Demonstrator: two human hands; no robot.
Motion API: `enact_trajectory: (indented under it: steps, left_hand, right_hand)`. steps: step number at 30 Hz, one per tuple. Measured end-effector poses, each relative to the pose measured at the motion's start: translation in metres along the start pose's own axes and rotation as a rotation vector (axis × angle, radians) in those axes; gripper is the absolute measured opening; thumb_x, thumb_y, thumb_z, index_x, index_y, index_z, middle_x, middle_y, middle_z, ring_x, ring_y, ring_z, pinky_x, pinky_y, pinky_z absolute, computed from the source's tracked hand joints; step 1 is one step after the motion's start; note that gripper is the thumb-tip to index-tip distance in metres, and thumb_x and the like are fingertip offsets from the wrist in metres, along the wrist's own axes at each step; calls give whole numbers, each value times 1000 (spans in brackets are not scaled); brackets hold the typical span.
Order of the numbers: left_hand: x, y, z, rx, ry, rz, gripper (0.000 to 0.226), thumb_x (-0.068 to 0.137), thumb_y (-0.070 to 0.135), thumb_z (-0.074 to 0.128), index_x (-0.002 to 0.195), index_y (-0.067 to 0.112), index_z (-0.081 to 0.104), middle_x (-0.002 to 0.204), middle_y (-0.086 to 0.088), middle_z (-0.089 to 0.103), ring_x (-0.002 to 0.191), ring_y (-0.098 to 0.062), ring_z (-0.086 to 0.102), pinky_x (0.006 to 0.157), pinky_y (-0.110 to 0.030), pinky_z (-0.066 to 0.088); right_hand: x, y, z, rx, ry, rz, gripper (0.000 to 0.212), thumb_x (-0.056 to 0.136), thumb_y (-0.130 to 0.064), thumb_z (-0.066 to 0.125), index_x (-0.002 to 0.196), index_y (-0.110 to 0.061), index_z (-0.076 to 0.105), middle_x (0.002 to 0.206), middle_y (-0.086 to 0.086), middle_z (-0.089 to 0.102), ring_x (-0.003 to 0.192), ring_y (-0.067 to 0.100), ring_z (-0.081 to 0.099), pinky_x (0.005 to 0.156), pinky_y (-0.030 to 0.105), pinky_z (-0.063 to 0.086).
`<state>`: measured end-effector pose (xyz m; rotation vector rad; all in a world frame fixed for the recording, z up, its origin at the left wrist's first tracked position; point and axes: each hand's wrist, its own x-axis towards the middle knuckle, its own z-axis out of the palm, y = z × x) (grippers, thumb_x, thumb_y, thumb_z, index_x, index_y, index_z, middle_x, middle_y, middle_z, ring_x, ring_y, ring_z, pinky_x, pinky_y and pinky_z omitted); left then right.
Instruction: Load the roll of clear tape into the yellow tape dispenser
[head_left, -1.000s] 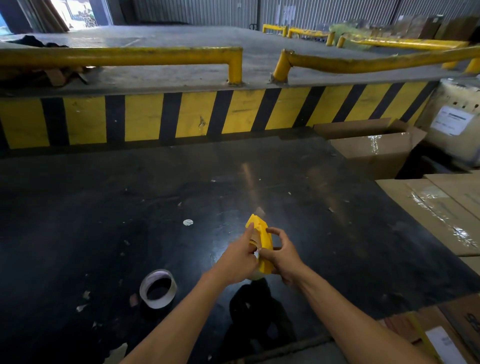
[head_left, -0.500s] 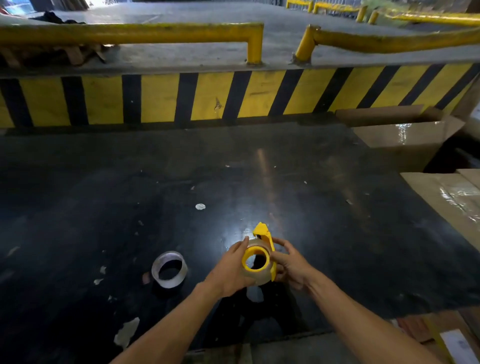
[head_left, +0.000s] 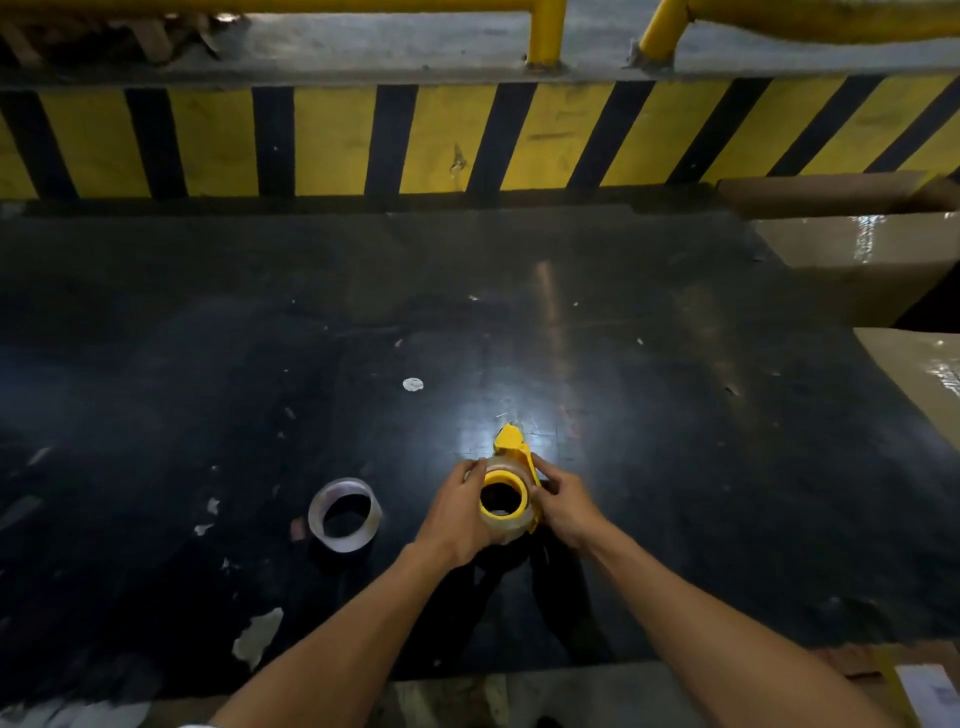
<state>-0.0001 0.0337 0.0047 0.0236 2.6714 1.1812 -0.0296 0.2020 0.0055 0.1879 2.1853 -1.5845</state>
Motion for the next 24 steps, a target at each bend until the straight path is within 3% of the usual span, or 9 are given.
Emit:
enact_trajectory:
  steps: [3, 6, 8, 10, 13, 16, 20, 22, 24]
  left_hand:
    - [2, -10, 4, -44, -16, -12, 84, 60, 49, 87, 135, 30, 54, 134, 8, 47, 112, -2, 50, 79, 3, 32]
    - [4, -16, 4, -60, -39, -10, 78, 65, 39, 89, 134, 34, 53, 133, 12, 44, 116, 0, 47, 76, 9, 31]
    - [5, -19, 3, -68, -53, -6, 79, 66, 38, 89, 136, 35, 52, 138, 12, 44, 119, 2, 44, 81, 6, 29]
    - [5, -21, 3, -85, -53, -7, 78, 69, 40, 86, 138, 35, 51, 140, 13, 43, 118, 2, 44, 91, -6, 34]
    - [4, -24, 7, -79, -35, -13, 76, 77, 41, 79, 145, 31, 45, 151, 9, 38, 130, -10, 49, 99, -23, 39]
    - [3, -26, 9, -12, -43, -51, 77, 88, 37, 71, 154, 27, 33, 165, 5, 24, 147, -18, 35, 111, -30, 34]
    - [8, -24, 10, 22, -63, -116, 81, 89, 39, 70, 157, 24, 27, 168, 3, 18, 151, -20, 27, 118, -35, 30]
    - [8, -21, 9, 23, -57, -132, 74, 90, 35, 69, 154, 23, 34, 166, 0, 25, 150, -22, 30, 118, -36, 31]
    - [8, -15, 7, -13, 3, -130, 57, 92, 26, 66, 145, 21, 47, 154, -5, 46, 140, -25, 45, 108, -32, 40]
  right_hand:
    - [-7, -4, 3, -53, -5, -16, 54, 97, 0, 52, 147, -15, 42, 119, -4, 57, 105, 10, 54, 62, -3, 44]
    - [-4, 0, 5, -85, 13, -22, 53, 99, 0, 48, 150, -14, 38, 133, 4, 59, 107, 8, 51, 62, -5, 41]
    - [-4, 1, 7, -131, 23, -20, 52, 101, -8, 47, 151, -18, 35, 138, 3, 57, 111, 9, 53, 73, -1, 42]
    - [-4, 1, 8, -195, 12, -14, 53, 103, -15, 44, 154, -23, 30, 145, 6, 54, 123, 15, 54, 90, 15, 42]
    - [-5, 4, 8, -341, -30, -16, 57, 105, -21, 38, 157, -27, 17, 152, 9, 47, 136, 27, 48, 104, 31, 39]
    - [-7, 7, 7, -458, -64, -17, 59, 105, -26, 35, 158, -31, 8, 154, 12, 43, 136, 33, 46, 107, 38, 39]
    - [-10, 4, 3, -526, -98, -15, 63, 105, -28, 36, 158, -30, 2, 157, 13, 38, 138, 34, 44, 108, 38, 38]
    - [-10, 1, 2, -546, -103, -3, 66, 104, -30, 38, 158, -30, 0, 156, 14, 39, 136, 35, 46, 106, 38, 39]
    - [-10, 3, 4, -533, -101, -3, 68, 103, -34, 40, 158, -30, 1, 155, 13, 41, 135, 35, 48, 106, 38, 40]
